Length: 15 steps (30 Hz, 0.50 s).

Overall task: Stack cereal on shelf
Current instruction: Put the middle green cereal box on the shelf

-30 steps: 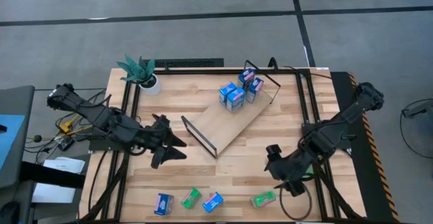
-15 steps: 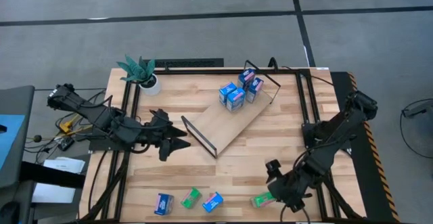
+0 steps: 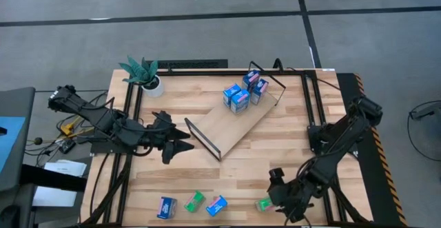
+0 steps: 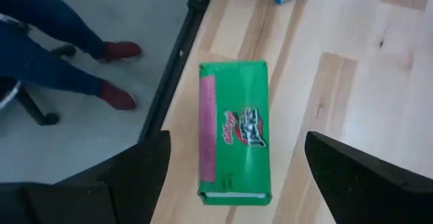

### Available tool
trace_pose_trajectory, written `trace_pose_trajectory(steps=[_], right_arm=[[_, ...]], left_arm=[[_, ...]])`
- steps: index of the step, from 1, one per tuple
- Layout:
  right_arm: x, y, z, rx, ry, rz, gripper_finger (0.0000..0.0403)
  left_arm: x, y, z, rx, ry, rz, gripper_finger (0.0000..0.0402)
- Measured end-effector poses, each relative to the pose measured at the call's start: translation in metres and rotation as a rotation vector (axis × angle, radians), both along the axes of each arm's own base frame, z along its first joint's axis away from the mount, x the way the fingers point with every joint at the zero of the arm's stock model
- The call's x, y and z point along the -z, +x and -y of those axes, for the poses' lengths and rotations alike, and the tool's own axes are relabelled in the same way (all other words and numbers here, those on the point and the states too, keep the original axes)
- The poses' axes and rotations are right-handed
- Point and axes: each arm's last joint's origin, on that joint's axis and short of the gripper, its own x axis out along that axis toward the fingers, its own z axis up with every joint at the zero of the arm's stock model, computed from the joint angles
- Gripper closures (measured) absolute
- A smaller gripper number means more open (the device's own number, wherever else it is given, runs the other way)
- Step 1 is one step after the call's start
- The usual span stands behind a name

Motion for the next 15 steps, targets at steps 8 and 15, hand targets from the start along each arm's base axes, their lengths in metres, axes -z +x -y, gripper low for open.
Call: trace_pose_trajectory(steps=[8, 15], right_arm=[[0.003, 0.004, 0.0, 0.059, 0.016, -0.024, 0.0038], [0.017, 0.009, -0.007, 0.082, 0.012, -0.055, 0.0051]], left_arm=[[0.003, -0.001, -0.001, 0.002, 0.021, -0.035, 0.0109], [0.004, -0.001, -0.001, 0.007, 0.045, -0.039, 0.0109]])
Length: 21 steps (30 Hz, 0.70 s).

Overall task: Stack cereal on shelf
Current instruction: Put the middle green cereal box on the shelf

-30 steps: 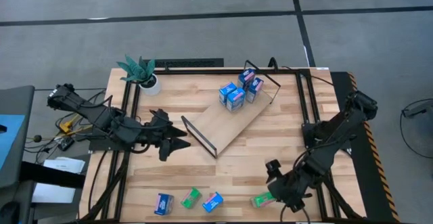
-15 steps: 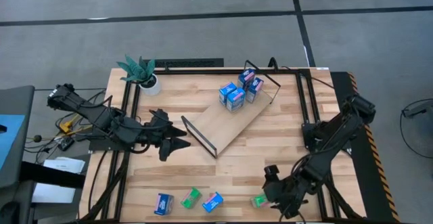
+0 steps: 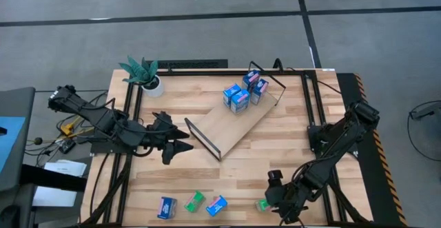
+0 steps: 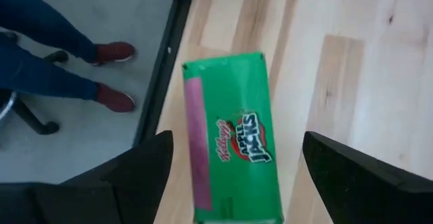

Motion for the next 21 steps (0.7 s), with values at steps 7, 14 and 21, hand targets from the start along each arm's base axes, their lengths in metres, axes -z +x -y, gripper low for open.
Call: trace_pose_trajectory(steps=[7, 14, 21], right_arm=[[0.0007, 0.0015, -0.0005, 0.015, 0.013, -0.001, 0.0075], [0.0025, -0.0005, 0.0017, 0.035, 0.001, -0.035, 0.0113], [0.0021, -0.0004, 0.0026, 0.042, 0.004, -0.04, 0.0151]], left_arm=[[0.0016, -0.0006, -0.0004, -0.002, 0.014, -0.016, 0.0109], [0.0014, -0.0006, -0.0011, -0.02, 0.035, -0.013, 0.0109], [0.0013, -0.0006, -0.0014, -0.026, 0.049, -0.012, 0.0109]])
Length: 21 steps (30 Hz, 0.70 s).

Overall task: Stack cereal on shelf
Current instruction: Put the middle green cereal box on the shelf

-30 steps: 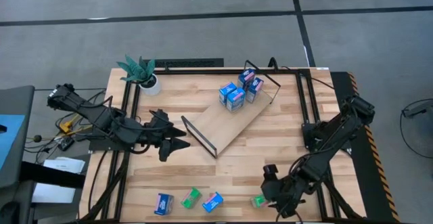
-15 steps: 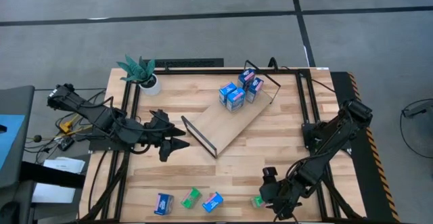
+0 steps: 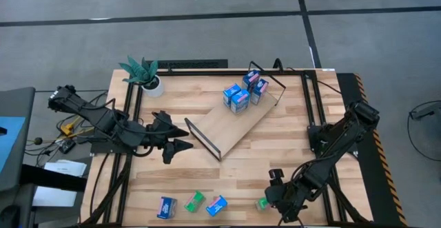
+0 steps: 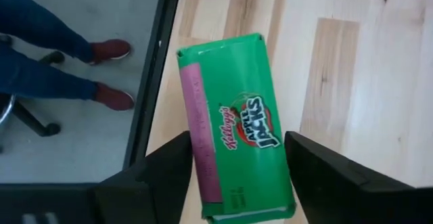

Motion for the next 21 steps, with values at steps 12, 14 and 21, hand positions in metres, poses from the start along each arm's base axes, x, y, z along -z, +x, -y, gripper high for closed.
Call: trace_pose_trajectory(steps=[12, 14, 21], right_arm=[[-0.011, 0.001, 0.013, -0.035, -0.003, -0.001, 0.0266], [-0.016, 0.002, 0.018, -0.065, -0.014, 0.023, 0.0278], [-0.038, 0.012, 0.061, -0.15, -0.119, 0.093, 0.0279]], left_arm=[[0.0, 0.0, 0.0, -0.009, 0.006, 0.001, 0.0109], [0.0, 0.0, 0.0, -0.01, 0.01, 0.001, 0.0109], [0.0, 0.0, -0.001, -0.018, 0.012, 0.003, 0.0109]])
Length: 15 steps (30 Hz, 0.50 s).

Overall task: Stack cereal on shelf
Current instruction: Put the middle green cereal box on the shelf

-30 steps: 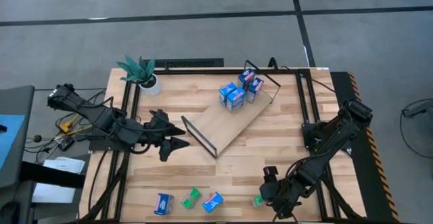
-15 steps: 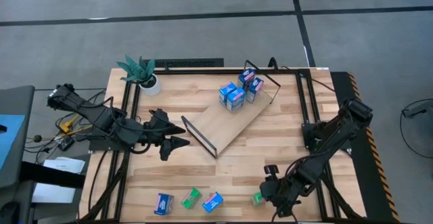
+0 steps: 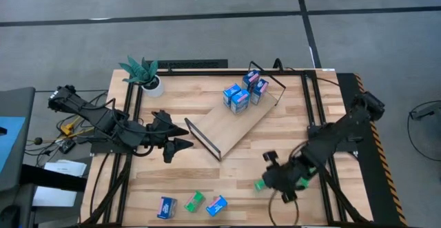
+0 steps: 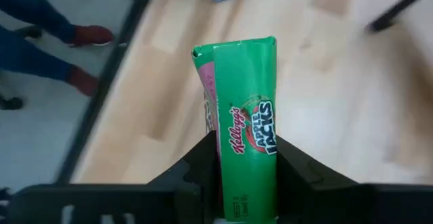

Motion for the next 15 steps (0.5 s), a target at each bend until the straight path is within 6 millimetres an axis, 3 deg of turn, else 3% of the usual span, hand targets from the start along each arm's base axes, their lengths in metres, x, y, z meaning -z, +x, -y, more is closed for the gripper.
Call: trace_pose_trajectory(steps=[8, 15], right_arm=[[-0.035, 0.019, 0.081, -0.002, -0.126, 0.186, 0.0277], [-0.046, 0.037, 0.156, -0.001, -0.292, 0.283, 0.0277]], left_arm=[[0.0, 0.0, -0.002, -0.054, 0.014, 0.011, 0.0109], [-0.001, 0.0, -0.004, -0.124, 0.017, 0.026, 0.0109]])
